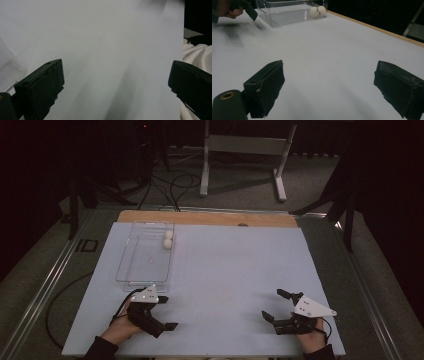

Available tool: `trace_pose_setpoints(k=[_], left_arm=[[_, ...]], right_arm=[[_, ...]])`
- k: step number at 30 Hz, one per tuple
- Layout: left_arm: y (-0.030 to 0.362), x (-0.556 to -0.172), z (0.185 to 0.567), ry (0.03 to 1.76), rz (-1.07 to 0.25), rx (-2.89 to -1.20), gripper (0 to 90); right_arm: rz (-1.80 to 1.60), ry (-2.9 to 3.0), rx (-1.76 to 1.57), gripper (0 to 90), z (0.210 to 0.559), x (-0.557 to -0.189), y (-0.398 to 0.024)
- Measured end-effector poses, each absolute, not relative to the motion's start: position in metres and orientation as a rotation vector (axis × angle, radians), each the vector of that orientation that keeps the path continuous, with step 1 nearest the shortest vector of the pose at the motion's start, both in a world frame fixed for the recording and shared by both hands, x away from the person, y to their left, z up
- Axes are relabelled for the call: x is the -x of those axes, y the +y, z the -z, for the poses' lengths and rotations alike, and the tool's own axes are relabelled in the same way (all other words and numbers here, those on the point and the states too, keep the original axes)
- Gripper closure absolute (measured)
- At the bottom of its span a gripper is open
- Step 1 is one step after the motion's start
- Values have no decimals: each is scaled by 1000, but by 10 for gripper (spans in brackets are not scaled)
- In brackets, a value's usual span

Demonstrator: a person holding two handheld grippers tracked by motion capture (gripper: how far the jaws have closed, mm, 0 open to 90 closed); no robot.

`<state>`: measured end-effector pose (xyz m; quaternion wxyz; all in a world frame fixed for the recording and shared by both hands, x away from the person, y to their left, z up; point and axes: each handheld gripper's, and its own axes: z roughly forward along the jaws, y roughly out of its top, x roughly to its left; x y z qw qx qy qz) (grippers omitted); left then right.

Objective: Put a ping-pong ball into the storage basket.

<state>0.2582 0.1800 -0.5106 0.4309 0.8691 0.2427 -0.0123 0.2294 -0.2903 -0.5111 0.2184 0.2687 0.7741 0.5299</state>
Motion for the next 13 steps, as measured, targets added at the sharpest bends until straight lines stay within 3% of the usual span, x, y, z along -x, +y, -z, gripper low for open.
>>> trace_pose_setpoints(k=[13], left_arm=[[178, -258, 512, 600, 27, -2178, 13]], right_arm=[[-1463, 2148, -746, 92, 512, -230, -290]])
